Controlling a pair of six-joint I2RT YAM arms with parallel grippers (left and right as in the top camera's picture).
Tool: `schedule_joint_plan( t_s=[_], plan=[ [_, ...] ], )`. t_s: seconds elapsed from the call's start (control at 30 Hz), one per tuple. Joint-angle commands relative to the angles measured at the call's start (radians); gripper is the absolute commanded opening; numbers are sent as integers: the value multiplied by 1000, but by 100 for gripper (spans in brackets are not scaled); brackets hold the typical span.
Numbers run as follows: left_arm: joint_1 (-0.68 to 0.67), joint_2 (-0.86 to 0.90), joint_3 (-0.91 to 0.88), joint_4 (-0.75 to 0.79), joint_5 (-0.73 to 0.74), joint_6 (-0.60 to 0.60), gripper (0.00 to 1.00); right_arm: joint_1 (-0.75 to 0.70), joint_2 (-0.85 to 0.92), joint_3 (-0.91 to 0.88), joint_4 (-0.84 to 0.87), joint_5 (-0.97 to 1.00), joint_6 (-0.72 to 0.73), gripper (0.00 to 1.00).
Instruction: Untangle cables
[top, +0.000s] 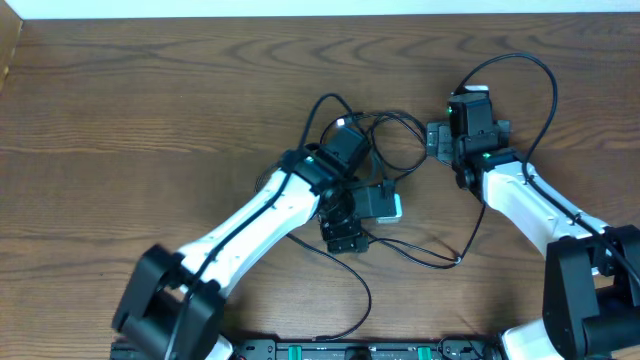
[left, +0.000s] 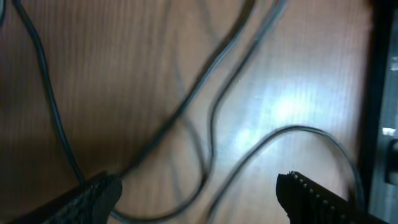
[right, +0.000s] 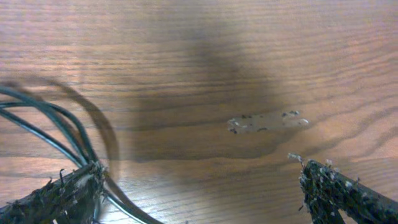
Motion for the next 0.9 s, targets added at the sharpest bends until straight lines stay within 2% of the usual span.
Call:
schedule_joint_plan(
  t_s=[0.0,0.4,0.6,0.87],
  plan=[
    [0,51,-5,41,-25,50,85,-24,-9,19,0,14,-3,99],
    [0,101,-5,189,63,50,85,-53,-14,19,-22,10,-10,99],
    [0,124,-5,203,99,50,84,-53,-14,19,-32,-2,-10,99],
    [0,157,-5,193,264,50,84,-53,-14,19,-42,-4,-10,99]
  ],
)
